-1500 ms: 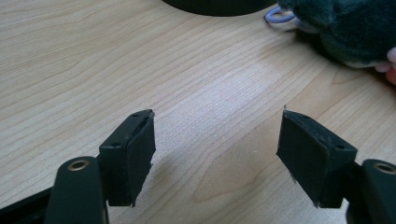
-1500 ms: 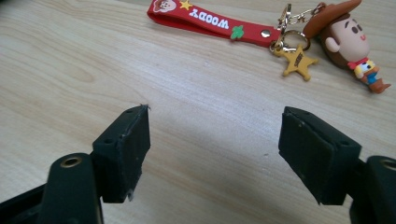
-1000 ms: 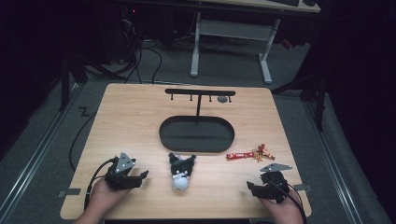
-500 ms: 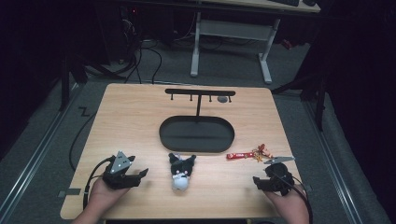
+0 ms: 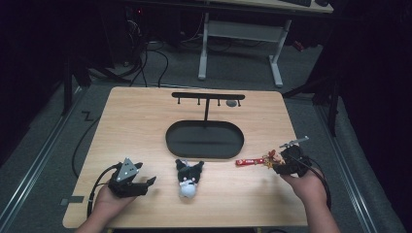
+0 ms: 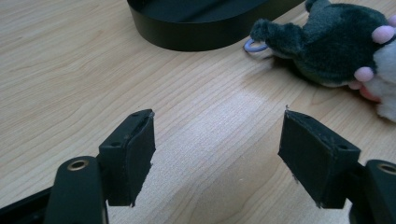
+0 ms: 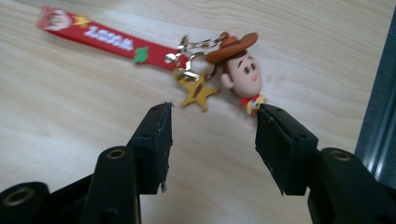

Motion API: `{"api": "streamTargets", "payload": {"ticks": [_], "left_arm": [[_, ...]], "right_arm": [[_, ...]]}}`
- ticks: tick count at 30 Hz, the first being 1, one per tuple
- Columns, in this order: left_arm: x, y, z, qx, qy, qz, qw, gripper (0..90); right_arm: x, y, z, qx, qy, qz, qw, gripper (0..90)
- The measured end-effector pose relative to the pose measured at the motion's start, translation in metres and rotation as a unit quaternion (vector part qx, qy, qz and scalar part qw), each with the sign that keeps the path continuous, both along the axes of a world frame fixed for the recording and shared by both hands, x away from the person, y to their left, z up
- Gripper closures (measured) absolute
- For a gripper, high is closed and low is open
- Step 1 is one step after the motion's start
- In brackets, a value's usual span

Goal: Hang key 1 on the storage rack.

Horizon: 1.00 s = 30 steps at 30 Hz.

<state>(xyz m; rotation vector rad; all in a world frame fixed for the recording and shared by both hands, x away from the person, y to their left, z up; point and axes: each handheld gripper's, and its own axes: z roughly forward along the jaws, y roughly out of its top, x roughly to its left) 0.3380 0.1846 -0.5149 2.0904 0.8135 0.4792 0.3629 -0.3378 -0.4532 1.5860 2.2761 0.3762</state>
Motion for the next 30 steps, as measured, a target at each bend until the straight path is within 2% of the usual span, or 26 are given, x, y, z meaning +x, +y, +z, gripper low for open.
{"api": "streamTargets", "payload": {"ticks": [3,4,5,6,13,16,23,30], "left_arm": [[0.000,0.000,0.000,-0.003,0.001,0.000,1.0000,27.2],[0.001,0.000,-0.001,-0.007,0.005,0.000,1.0000,27.2],[0.001,0.000,-0.001,-0.007,0.005,0.000,1.0000,27.1],[0.001,0.001,-0.001,-0.007,0.010,-0.001,0.9999,27.0],[0.001,0.001,-0.001,-0.006,0.006,0.001,1.0000,27.0],[0.001,0.001,-0.001,-0.004,0.008,0.003,1.0000,26.8],[0.000,0.001,-0.002,-0.002,0.008,0.005,1.0000,26.7],[0.000,0.002,-0.001,-0.004,0.009,0.002,1.0000,26.7]], "right_arm": [[0.014,0.002,-0.009,-0.018,0.013,0.007,0.9997,49.9],[0.020,0.003,-0.014,-0.033,0.021,0.005,0.9992,49.9],[0.020,0.003,-0.014,-0.033,0.021,0.005,0.9992,49.9],[0.027,0.004,-0.019,-0.046,0.032,0.003,0.9984,50.6],[0.040,0.001,-0.028,-0.056,0.040,-0.003,0.9976,51.3],[0.045,0.000,-0.031,-0.051,0.043,0.001,0.9977,56.0],[0.051,-0.002,-0.032,-0.056,0.045,-0.001,0.9974,60.9],[0.056,0.003,-0.036,-0.070,0.059,0.000,0.9958,61.1]]}}
